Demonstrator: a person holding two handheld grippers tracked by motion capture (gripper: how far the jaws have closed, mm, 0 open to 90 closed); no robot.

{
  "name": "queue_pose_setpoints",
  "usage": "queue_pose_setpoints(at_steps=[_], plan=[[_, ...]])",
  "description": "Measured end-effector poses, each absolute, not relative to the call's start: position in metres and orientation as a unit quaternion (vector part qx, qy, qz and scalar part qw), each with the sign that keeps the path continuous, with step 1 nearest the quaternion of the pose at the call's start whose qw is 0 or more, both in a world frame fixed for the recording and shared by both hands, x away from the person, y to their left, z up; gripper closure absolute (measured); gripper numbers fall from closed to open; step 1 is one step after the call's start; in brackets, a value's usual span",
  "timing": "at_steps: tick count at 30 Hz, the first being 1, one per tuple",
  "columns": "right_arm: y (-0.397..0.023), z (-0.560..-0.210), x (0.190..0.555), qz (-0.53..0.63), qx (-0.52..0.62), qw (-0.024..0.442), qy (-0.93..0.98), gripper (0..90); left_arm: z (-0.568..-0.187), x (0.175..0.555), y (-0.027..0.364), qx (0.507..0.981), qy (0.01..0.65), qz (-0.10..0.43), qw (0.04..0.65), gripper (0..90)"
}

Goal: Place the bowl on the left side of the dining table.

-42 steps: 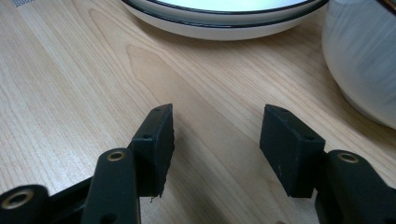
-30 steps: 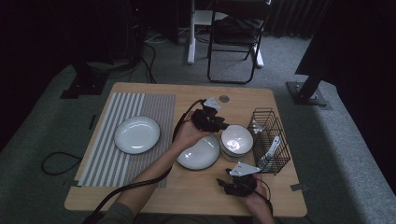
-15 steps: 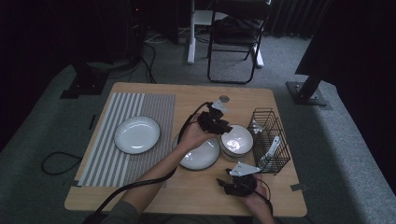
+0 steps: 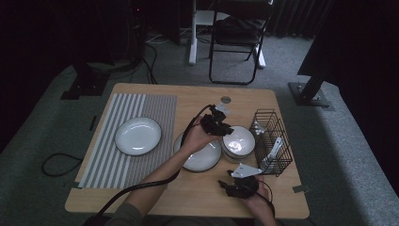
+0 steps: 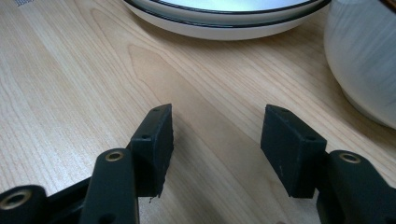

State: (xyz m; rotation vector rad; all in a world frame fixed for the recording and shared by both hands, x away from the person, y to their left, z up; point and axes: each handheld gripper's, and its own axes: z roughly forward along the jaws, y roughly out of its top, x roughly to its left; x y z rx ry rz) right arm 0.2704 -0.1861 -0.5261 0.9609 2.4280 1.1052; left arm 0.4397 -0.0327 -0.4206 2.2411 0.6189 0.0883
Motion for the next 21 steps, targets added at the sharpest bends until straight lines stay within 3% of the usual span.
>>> queue_pose_setpoints(at_steps=[21], plan=[[-0.1861,-0.5261,0.2704,0.385,0.333,0.153,0.847,43.2,-0.4245,0.4392,-0.0391,0.883,0.260,0.049,0.388,79.1]])
